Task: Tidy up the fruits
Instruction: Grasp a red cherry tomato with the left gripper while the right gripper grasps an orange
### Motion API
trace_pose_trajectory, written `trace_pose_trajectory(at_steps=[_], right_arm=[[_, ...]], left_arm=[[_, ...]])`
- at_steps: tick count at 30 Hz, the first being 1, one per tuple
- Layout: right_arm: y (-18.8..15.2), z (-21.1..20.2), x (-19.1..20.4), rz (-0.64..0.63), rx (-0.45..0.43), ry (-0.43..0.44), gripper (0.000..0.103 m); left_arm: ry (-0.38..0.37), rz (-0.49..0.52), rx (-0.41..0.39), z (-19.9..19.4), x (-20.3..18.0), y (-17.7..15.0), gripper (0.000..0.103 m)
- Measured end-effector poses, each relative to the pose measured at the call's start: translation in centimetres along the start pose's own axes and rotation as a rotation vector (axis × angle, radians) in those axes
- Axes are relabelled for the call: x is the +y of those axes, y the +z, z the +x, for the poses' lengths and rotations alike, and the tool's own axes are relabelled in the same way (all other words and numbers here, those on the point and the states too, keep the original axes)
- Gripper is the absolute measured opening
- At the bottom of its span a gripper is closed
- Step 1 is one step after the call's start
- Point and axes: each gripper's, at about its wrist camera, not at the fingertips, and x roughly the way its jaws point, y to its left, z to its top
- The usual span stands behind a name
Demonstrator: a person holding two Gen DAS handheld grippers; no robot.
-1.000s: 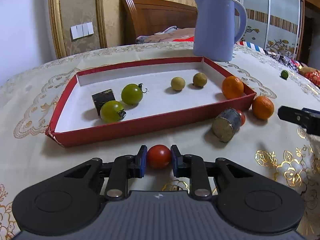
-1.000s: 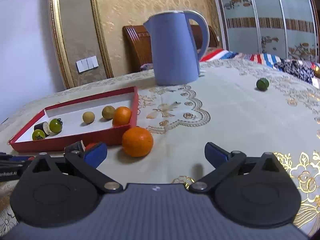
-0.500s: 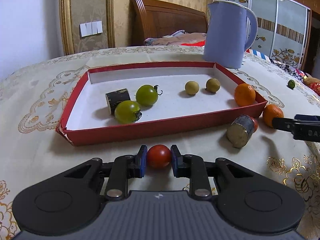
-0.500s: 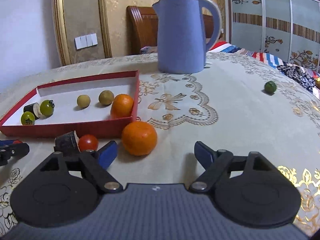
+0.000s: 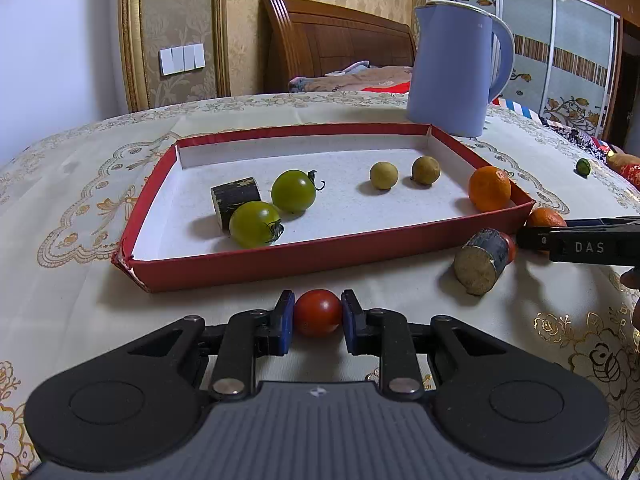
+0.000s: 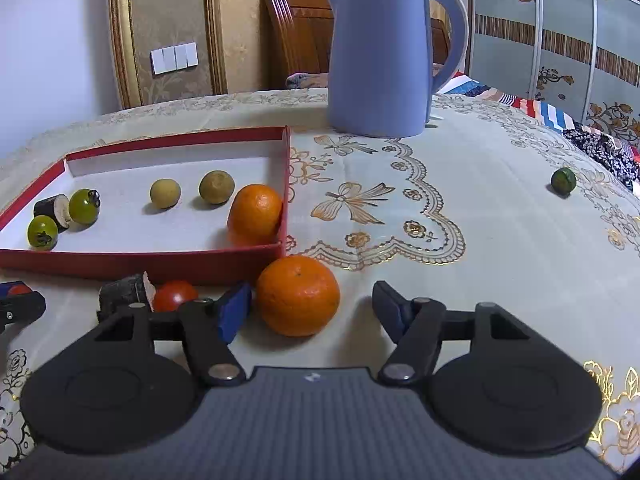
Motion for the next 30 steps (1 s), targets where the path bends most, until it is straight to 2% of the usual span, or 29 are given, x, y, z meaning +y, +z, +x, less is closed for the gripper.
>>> trace_pose_trajectory(at_steps=[4,9,12,16,30], right_arm=[[0.08,0.10,0.13,0.001,0.003,-0.002,0.064],[0.17,0.30,0.25,-0.005,0.004,-0.004,0.054],[0.21,0.32,0.32,-0.010,0.001,-0.004,0.053],[0.17,0.28,0.41,-0.017,-0.003,-0.004,0.040],[0.20,0.26,0.56,-0.015,-0.011,-0.004,0.040]], left_arm=[[0.002,0.003,-0.001,-0.02,-0.02,-0.01,0.024],[0.004,0.006,-0.003,-0.06,-0.12,-0.06,0.024],[0.004,0.007,-0.003,-0.05,-0.15,-0.07,0.024],[0.003,0.005,-0.003,-0.06,-0.11,-0.05,0.024],[-0.003,-0.004,-0.009,-0.18,0.11,-0.07,0.024]])
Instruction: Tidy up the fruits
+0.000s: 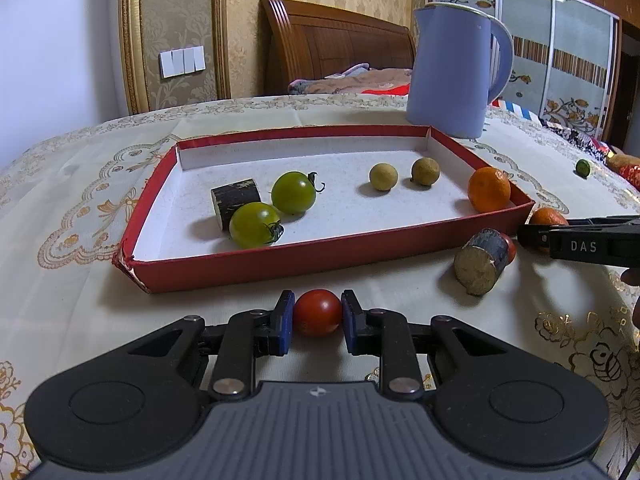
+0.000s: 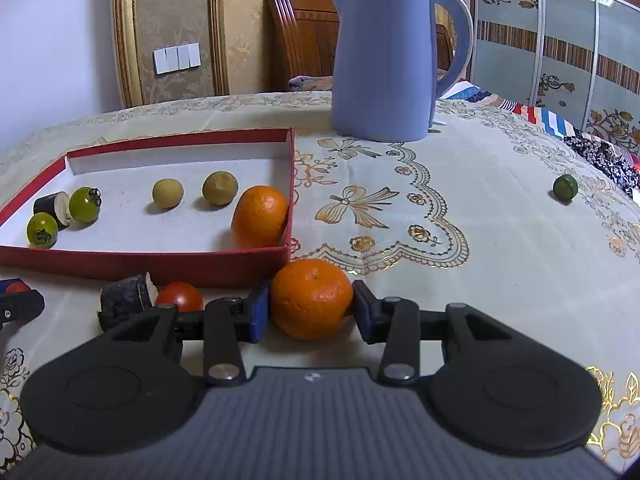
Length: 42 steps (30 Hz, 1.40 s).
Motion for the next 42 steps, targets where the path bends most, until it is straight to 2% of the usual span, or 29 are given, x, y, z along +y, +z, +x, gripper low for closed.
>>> trace_pose_trajectory(at_steps=[8,17,21,30,37,42], right_arm=[[-0.1,-0.2,-0.6,0.028,-0.013,-0.008,0.040],[-0.2,-1.5,-0.8,0.046,-0.081,-0.041,0.040],[-0.7,-2.5,-0.7,0.075,-0.076,0.005,0.040],[-0.3,-5.5,0.7,0.058,-0.148,0.074,0.040],[0.4,-5.6,1.3,0.055,-0.160,0.088,0.040],[1.3,-5.1,2.4,0.043,-0.174,0.100,0.040]], left_arm=[[0.024,-0.031,-0.010,-0.1,0.4,0.0,0.024],[0.073,-0.055,-0.016,-0.7,0.8,0.1,0.024],[0.084,-0.059,-0.028,-1.2,0.9,0.3,0.024],[0.085,-0.057,-0.044,-1.9,1.0,1.3,0.024],[0.064,-0.060,-0.062,-2.4,1.2,3.0,0.024],[0.107,-0.064,-0.076,-1.6,1.6,4.3,0.024]])
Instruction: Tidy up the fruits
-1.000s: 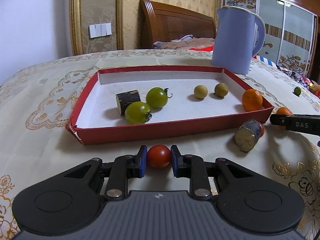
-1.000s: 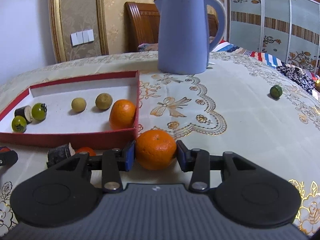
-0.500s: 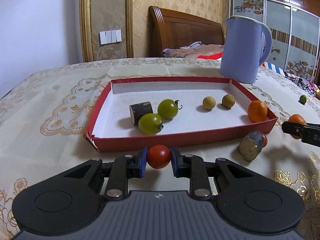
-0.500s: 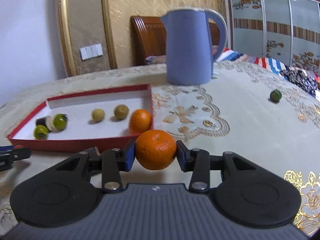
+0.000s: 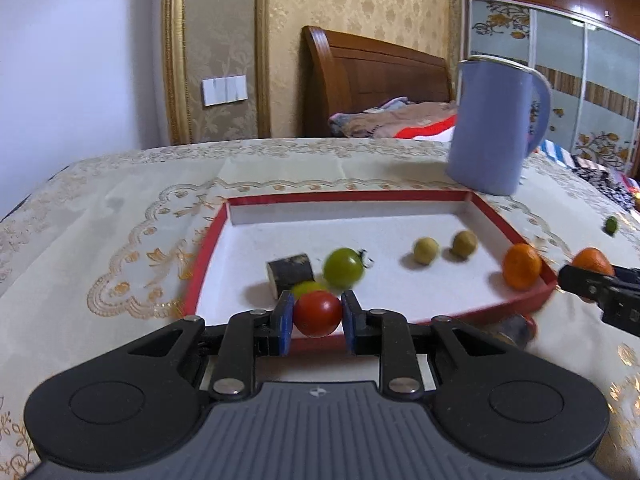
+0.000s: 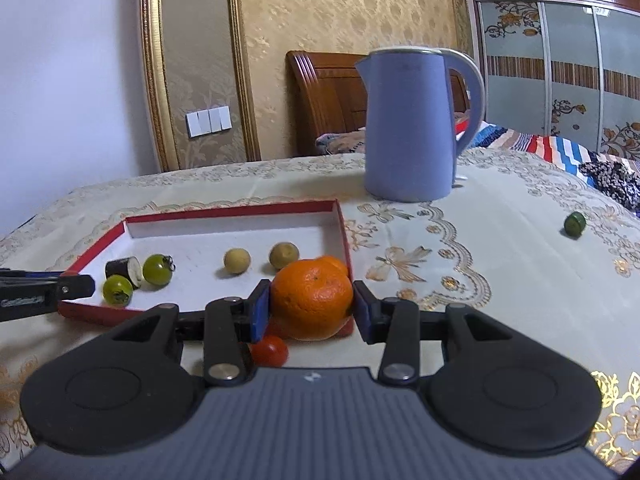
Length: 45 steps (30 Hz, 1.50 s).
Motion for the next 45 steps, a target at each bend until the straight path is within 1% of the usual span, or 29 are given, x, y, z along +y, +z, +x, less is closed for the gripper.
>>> trace_pose_trajectory(at_steps=[3,6,10,17,25,28,31,34,43,45], right_arm=[[0.4,0.8,0.7,-0.005,0.005,0.011,0.040],[0.9,1.6,1.4,-0.029,0.010,0.005,0.040],[1.3,2.9,2.2,-0.049,0.023,0.005,0.040],[1.6,5.9,3.8,-0.085,0.085,0.013,0.040],[1.5,7.8,5.1,-0.119,0.115,0.012,0.040],[1.4,9.1,5.5,-0.113,0.149,0.017,0.040],[1.2,9.9,5.6,-0.108,0.167,0.019,0.040],[1.1,10.7,5.6,-0.102,0.187,0.019,0.040],[1.4,11.8,6.0,-0.115,0.192,-0.012,0.040],[1.5,12.0,6.0,-0.113,0.192,-0.018,0.040]], left_arm=[[0.016,-0.014,0.020,1.5,0.2,0.5,0.024],[0.048,-0.005,0.030,2.8,0.0,0.7,0.024],[0.042,-0.022,0.043,3.6,0.3,0.4,0.024],[0.044,-0.024,0.033,4.3,0.1,0.9,0.024],[0.078,-0.020,0.007,5.5,0.2,1.4,0.024],[0.104,-0.003,-0.003,6.1,0.1,1.7,0.024],[0.104,-0.015,-0.008,6.5,0.2,1.8,0.024],[0.129,-0.008,-0.013,6.9,0.1,1.9,0.024],[0.169,-0.007,-0.019,7.6,0.1,2.2,0.024],[0.188,-0.001,-0.020,7.9,0.1,2.3,0.024]])
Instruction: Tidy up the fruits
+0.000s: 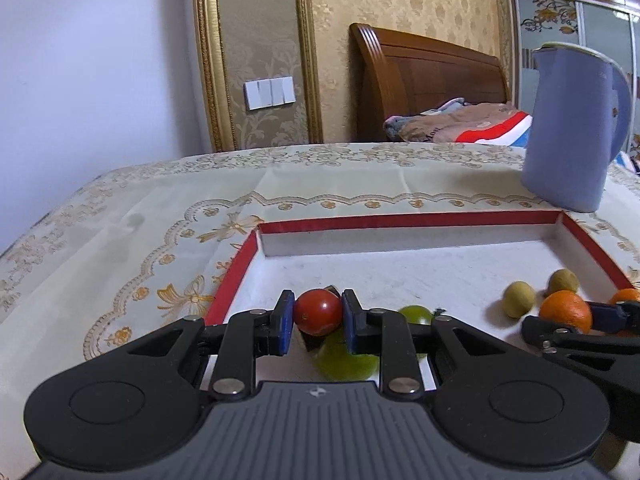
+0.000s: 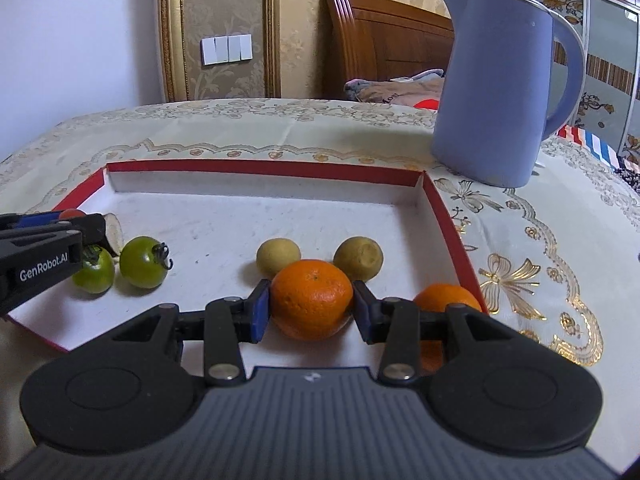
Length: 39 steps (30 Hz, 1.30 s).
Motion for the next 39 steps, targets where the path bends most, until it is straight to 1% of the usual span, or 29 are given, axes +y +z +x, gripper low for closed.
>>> trace_pose_trajectory(at_steps=[6,12,15,20,21,23,24,27,32,34,35,36,37,38,39], right_arm=[[0.4,0.6,0.3,-0.004,-0.006,-0.025,0.040],[0.8,1.1,0.8,-0.015,-0.011,-0.045,0.040],[1.1,1.4,1.1,-0.021,-0.003,-0.033,0.040],[1.3,1.2,0.8,-0.007,0.008,-0.012,0.040],[1.3,1.2,0.7,-0.007,0.008,-0.014,0.040],[1.3,1.3,0.7,-0.006,0.009,-0.017,0.040],[1.3,1.3,0.8,-0.009,0.010,-0.015,0.040],[1.3,1.4,1.0,-0.018,0.014,-0.008,0.040],[1.4,1.3,0.8,-0.020,0.021,0.011,0.040],[1.4,1.2,0.7,-0.014,0.022,0.016,0.040],[1.3,1.2,0.7,-0.014,0.023,0.018,0.040],[1.3,1.2,0.7,-0.013,0.025,0.019,0.040],[1.4,1.2,0.6,-0.011,0.025,0.021,0.040],[1.4,1.2,0.6,-0.011,0.026,0.021,0.040],[1.4,1.2,0.6,-0.013,0.027,0.019,0.041]], left_arm=[[0.047,0.003,0.003,1.0,0.1,0.3,0.025],[0.062,0.015,-0.003,1.4,-0.2,0.5,0.025],[0.068,0.033,-0.010,1.7,-0.4,0.5,0.025],[0.062,0.008,0.000,2.0,0.1,0.7,0.026],[0.067,0.013,0.004,2.2,0.1,0.7,0.030],[0.107,0.029,0.017,2.7,-0.2,0.6,0.030],[0.111,0.025,0.019,2.9,-0.1,0.6,0.030],[0.097,0.002,0.027,3.0,0.3,0.8,0.031],[0.098,0.005,0.024,2.9,0.3,0.7,0.031],[0.096,-0.005,0.026,2.8,0.5,0.7,0.033],[0.094,-0.013,0.025,2.8,0.6,0.7,0.042],[0.092,-0.024,0.024,2.7,0.8,0.8,0.060],[0.088,-0.040,0.023,2.7,1.0,0.8,0.070],[0.071,-0.050,0.022,2.6,1.1,0.8,0.076],[0.062,-0.050,0.025,2.6,1.1,0.8,0.076]])
